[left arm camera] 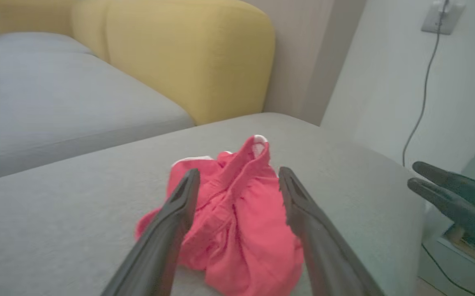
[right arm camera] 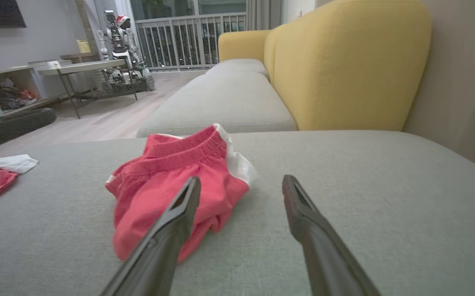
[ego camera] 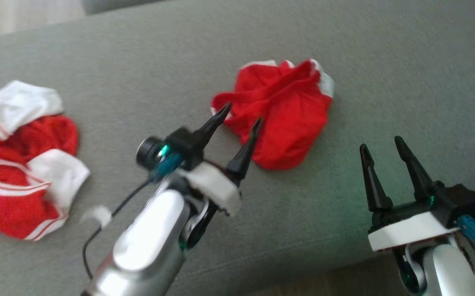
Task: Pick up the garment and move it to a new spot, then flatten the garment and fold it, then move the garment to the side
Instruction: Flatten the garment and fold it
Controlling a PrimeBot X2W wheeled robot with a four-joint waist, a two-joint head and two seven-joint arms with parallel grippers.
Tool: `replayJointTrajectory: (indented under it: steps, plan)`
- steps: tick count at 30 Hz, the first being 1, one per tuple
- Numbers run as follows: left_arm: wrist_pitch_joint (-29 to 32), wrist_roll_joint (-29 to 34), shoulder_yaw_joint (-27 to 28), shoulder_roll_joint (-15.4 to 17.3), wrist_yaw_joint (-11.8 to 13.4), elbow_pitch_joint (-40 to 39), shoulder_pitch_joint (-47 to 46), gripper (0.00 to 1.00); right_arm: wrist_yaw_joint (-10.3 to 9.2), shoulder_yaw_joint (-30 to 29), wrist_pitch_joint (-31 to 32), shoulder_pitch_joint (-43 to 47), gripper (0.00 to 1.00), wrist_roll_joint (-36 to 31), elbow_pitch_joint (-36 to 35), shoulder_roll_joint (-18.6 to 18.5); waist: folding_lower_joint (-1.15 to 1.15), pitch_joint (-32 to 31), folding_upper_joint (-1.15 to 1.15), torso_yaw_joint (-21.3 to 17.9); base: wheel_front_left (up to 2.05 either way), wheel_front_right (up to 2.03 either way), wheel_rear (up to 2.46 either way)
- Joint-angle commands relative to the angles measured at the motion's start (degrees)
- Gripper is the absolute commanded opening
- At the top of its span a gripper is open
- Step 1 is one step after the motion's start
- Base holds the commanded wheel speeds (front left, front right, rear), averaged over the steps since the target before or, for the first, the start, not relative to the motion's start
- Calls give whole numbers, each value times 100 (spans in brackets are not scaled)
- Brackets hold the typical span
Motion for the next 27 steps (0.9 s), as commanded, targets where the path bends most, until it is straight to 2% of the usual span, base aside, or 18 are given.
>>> replayJointTrajectory:
  steps: [1,6,14,21,27]
  plan:
    - [19,-24,132,-8,-11,-154,-277,100,-1,137,-54,-211,100,33,-205,-19,0,353,0,-342,0,0,0]
    - [453,-474,-331,-8,11,214,-1056,100,-1,199,-54,-358,100,115,-276,-19,0,683,0,-584,0,0,0]
    - [868,-609,-884,-8,364,735,-2204,100,-1,338,-54,-596,100,275,-357,-19,0,1144,0,-860,0,0,0]
    - [1190,-1085,-1207,-8,541,1149,-2784,100,-1,411,-54,-693,100,383,-346,-19,0,1337,0,-1056,0,0,0]
    - [1184,-1376,-1358,-8,703,1399,-3140,100,-1,462,-54,-719,100,471,-328,-19,0,1393,0,-1212,0,0,0]
